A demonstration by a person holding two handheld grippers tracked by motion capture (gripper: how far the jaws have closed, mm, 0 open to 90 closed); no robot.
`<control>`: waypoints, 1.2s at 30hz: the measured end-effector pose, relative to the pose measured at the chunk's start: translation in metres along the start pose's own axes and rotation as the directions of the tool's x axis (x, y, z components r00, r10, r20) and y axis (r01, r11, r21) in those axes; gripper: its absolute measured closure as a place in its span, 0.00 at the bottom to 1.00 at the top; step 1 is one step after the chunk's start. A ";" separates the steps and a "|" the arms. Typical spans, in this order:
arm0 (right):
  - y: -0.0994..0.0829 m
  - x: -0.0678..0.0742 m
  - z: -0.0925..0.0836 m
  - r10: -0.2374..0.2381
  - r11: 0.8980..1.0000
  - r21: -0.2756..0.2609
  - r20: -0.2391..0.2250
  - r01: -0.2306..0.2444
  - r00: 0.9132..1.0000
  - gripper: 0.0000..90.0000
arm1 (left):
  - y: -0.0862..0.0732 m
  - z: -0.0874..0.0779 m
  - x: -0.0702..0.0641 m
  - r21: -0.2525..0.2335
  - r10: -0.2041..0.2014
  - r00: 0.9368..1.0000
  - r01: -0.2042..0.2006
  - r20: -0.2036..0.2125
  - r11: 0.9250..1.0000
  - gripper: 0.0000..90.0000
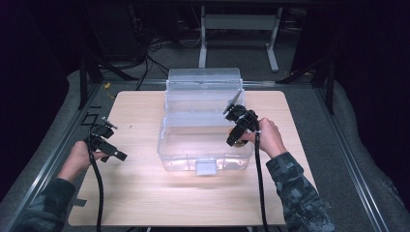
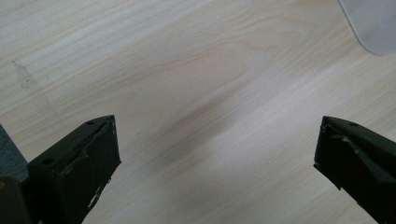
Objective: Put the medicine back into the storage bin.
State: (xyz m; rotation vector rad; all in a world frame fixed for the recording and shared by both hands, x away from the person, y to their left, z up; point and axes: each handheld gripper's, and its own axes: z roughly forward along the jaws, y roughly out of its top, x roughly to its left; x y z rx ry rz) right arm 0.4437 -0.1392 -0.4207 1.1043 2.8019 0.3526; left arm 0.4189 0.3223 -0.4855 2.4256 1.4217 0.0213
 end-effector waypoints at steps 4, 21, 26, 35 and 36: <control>-0.001 0.001 0.011 0.006 1.000 0.007 -0.010 -0.006 1.000 0.22 | 0.001 0.002 -0.002 0.002 0.003 1.000 -0.003 0.004 1.000 0.00; -0.011 0.001 0.036 0.024 0.998 0.053 -0.035 -0.022 0.999 0.22 | 0.004 0.003 -0.003 0.008 0.008 1.000 -0.008 0.006 1.000 0.00; -0.013 0.001 0.041 0.023 0.998 0.063 -0.039 -0.021 0.999 0.22 | 0.004 0.003 -0.005 0.011 0.013 1.000 -0.013 0.000 1.000 0.00; -0.011 0.005 0.048 0.016 0.996 0.088 -0.043 -0.013 0.999 0.22 | 0.005 0.004 -0.006 0.013 0.021 1.000 -0.021 0.001 1.000 0.00; -0.010 0.005 0.049 0.020 0.996 0.091 -0.047 -0.016 0.999 0.22 | 0.005 0.004 -0.006 0.013 0.022 1.000 -0.022 0.002 1.000 0.00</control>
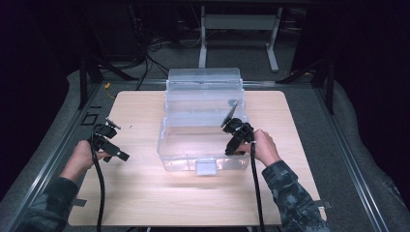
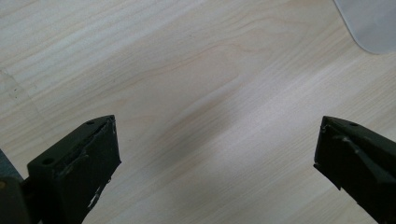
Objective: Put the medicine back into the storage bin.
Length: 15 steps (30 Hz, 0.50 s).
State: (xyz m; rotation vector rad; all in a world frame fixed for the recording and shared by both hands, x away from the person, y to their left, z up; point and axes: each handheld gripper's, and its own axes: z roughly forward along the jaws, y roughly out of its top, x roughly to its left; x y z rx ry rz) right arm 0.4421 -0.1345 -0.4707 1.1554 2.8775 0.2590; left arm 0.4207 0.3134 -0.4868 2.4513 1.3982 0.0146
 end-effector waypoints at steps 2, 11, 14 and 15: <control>0.000 0.000 0.000 -0.002 1.000 0.001 0.007 0.002 1.000 0.22 | 0.000 0.001 0.000 0.003 -0.001 1.000 0.001 0.003 1.000 0.00; -0.001 -0.002 0.001 -0.007 1.000 0.028 0.020 0.006 1.000 0.22 | 0.003 0.004 -0.001 0.011 0.003 1.000 -0.003 0.004 1.000 0.00; -0.002 -0.002 0.001 0.002 1.000 0.026 0.017 -0.003 1.000 0.22 | 0.004 0.006 -0.001 0.011 -0.004 1.000 0.004 0.013 1.000 0.00; -0.003 -0.002 0.001 0.004 1.000 0.027 0.017 -0.004 1.000 0.22 | 0.004 0.006 -0.001 0.012 -0.001 1.000 0.001 0.015 1.000 0.00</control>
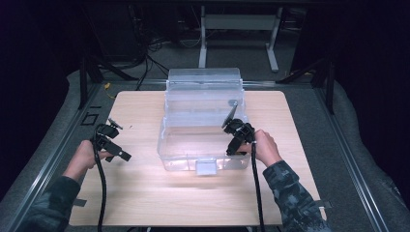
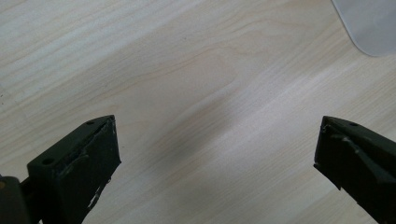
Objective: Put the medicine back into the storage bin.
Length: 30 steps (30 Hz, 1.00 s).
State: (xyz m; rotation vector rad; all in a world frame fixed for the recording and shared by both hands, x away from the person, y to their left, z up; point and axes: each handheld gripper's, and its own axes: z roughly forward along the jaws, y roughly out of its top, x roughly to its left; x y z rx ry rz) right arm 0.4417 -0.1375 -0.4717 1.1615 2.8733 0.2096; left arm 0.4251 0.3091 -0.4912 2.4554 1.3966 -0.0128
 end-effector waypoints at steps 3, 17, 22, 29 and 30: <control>-0.001 -0.001 -0.001 0.003 1.000 -0.007 0.001 -0.003 1.000 0.19 | 0.001 0.000 -0.001 0.000 0.004 1.000 -0.004 -0.004 1.000 0.00; -0.018 -0.001 -0.032 0.010 0.987 -0.162 -0.025 -0.014 1.000 0.15 | 0.010 -0.011 -0.004 -0.017 0.021 1.000 -0.021 0.002 1.000 0.00; -0.023 0.004 -0.043 -0.005 0.977 -0.213 -0.035 -0.003 0.999 0.15 | 0.019 -0.017 -0.009 -0.032 0.039 0.999 -0.039 -0.001 0.999 0.00; -0.029 0.006 -0.055 -0.001 0.964 -0.264 -0.032 -0.007 0.999 0.16 | 0.033 -0.025 -0.014 -0.047 0.060 0.998 -0.060 -0.002 0.997 0.00; -0.031 0.007 -0.056 -0.001 0.961 -0.277 -0.037 -0.009 0.999 0.16 | 0.035 -0.025 -0.015 -0.046 0.061 0.998 -0.060 0.002 0.997 0.00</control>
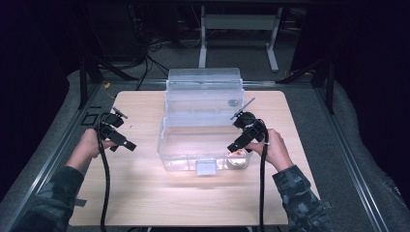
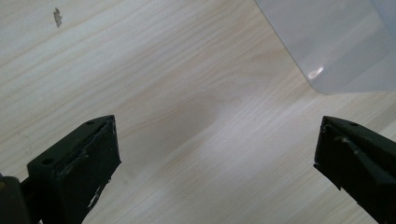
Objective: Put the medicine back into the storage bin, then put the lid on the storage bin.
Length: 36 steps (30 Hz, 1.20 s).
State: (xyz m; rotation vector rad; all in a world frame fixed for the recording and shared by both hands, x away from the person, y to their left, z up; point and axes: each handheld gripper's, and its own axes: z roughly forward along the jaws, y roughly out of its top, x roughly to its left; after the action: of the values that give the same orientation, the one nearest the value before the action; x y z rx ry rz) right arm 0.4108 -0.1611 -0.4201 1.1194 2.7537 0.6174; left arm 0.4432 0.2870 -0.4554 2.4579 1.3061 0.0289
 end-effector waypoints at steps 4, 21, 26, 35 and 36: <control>-0.005 0.004 -0.008 0.003 0.999 -0.035 -0.005 -0.003 1.000 0.16 | 0.011 -0.003 -0.003 -0.001 0.030 1.000 -0.030 -0.009 1.000 0.00; -0.018 0.020 0.000 -0.009 0.997 -0.071 -0.030 0.006 1.000 0.17 | 0.059 -0.023 -0.024 -0.053 0.115 0.993 -0.115 -0.002 0.992 0.00; -0.020 0.020 -0.002 -0.008 0.997 -0.076 -0.025 0.006 1.000 0.17 | 0.075 -0.028 -0.032 -0.074 0.144 0.990 -0.143 -0.004 0.987 0.00; -0.025 0.021 -0.003 -0.005 0.997 -0.083 -0.021 0.003 1.000 0.18 | 0.111 -0.029 -0.049 -0.104 0.189 0.982 -0.187 0.005 0.977 0.00; -0.026 0.021 -0.002 -0.005 0.997 -0.078 -0.019 0.003 1.000 0.18 | 0.114 -0.029 -0.050 -0.106 0.195 0.981 -0.192 0.010 0.976 0.00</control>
State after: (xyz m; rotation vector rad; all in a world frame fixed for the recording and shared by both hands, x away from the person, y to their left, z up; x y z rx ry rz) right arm 0.3783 -0.1638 -0.4271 1.0966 2.7210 0.7328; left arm 0.5005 0.1973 -0.3848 2.4788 1.0253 0.1185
